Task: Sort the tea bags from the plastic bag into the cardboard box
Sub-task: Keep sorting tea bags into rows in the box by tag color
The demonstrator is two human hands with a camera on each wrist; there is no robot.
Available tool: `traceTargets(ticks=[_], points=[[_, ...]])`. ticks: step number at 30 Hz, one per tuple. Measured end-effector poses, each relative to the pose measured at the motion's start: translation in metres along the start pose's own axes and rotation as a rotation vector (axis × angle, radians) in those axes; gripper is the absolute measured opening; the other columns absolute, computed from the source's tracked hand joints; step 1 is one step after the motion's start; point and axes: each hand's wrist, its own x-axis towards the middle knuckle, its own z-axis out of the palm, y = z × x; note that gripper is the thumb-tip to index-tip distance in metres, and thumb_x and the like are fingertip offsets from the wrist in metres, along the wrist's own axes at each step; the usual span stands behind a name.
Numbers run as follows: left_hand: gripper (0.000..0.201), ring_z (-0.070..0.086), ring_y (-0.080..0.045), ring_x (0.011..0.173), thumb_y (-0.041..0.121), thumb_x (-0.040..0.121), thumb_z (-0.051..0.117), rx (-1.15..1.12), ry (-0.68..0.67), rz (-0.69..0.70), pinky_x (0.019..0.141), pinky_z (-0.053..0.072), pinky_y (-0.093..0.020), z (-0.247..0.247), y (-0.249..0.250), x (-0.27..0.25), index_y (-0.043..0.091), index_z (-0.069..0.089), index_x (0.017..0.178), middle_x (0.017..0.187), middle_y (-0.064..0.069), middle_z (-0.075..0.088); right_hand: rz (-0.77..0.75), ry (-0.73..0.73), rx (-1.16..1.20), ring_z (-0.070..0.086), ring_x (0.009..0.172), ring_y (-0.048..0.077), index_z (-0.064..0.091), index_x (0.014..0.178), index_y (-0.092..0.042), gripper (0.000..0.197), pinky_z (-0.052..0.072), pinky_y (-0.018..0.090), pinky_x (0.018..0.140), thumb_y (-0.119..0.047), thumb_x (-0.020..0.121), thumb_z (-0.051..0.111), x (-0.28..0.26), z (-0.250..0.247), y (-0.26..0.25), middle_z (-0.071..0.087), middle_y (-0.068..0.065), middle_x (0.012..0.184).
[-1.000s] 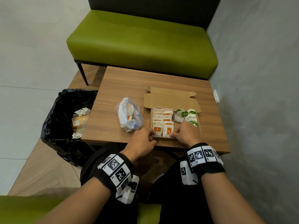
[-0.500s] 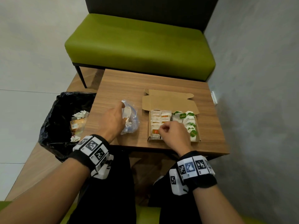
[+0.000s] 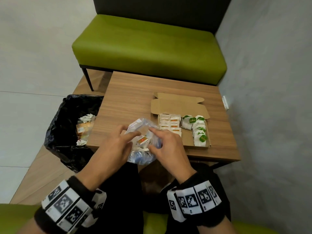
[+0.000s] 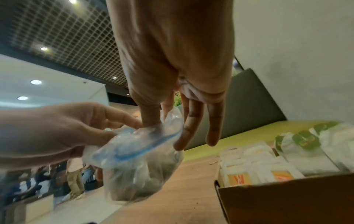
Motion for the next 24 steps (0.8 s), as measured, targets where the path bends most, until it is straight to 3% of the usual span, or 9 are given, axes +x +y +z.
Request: traceTargets(ticks=[3,5,8,11,18,24], points=[[0.055,0.063,-0.022,0.081,0.018,0.089,0.069,0.081,-0.017,-0.057,0.073,0.049,-0.034,0.004,0.004,-0.009,0.018,0.050,0.140,0.134,-0.007,0.044,-0.026,-0.009,-0.132,0.052,0.112,0.006,0.046,0.145,-0.031,0.061,0.041,0.017,0.100,-0.014,0.091,0.068,-0.017,0.002,-0.001,0.055,-0.008,0.127],[0.058,0.063,-0.021,0.080,0.022,0.089,0.069,0.109,-0.010,-0.073,0.072,0.047,-0.030,0.007,0.009,-0.015,0.017,0.047,0.142,0.137,-0.007,0.042,-0.058,-0.013,-0.199,0.054,0.112,0.010,0.046,0.145,-0.033,0.061,0.046,0.022,0.097,-0.014,0.091,0.066,-0.026,0.003,-0.003,0.051,-0.008,0.127],[0.062,0.065,-0.025,0.094,0.024,0.088,0.069,0.098,-0.040,-0.059,0.077,0.048,-0.030,0.009,0.018,-0.020,0.018,0.044,0.145,0.140,-0.002,0.037,-0.093,-0.011,-0.341,0.054,0.120,0.020,0.049,0.143,-0.033,0.058,0.049,0.034,0.100,-0.021,0.090,0.068,-0.034,0.003,-0.007,0.045,-0.002,0.141],[0.064,0.062,-0.022,0.100,0.025,0.089,0.068,0.070,-0.077,-0.030,0.080,0.044,-0.025,0.008,0.025,-0.019,0.022,0.040,0.147,0.139,0.004,0.033,-0.113,0.032,-0.452,0.047,0.131,0.026,0.062,0.131,-0.031,0.047,0.046,0.043,0.105,-0.025,0.085,0.071,-0.037,0.004,-0.011,0.039,0.005,0.151],[0.064,0.064,-0.025,0.099,0.020,0.089,0.066,0.037,-0.156,0.031,0.084,0.049,-0.032,0.007,0.035,-0.020,0.026,0.039,0.146,0.139,0.007,0.034,-0.020,0.093,-0.625,0.051,0.122,0.036,0.075,0.098,-0.029,0.030,0.053,0.046,0.085,-0.025,0.070,0.083,-0.035,0.013,-0.015,0.040,0.012,0.149],[0.067,0.062,-0.025,0.101,0.025,0.088,0.067,0.078,-0.197,0.024,0.084,0.048,-0.032,0.006,0.029,-0.018,0.027,0.036,0.148,0.137,0.009,0.032,-0.080,0.138,-0.669,0.048,0.126,0.036,0.078,0.081,-0.032,0.007,0.054,0.048,0.083,-0.034,0.074,0.081,-0.033,0.013,-0.007,0.045,0.008,0.147]])
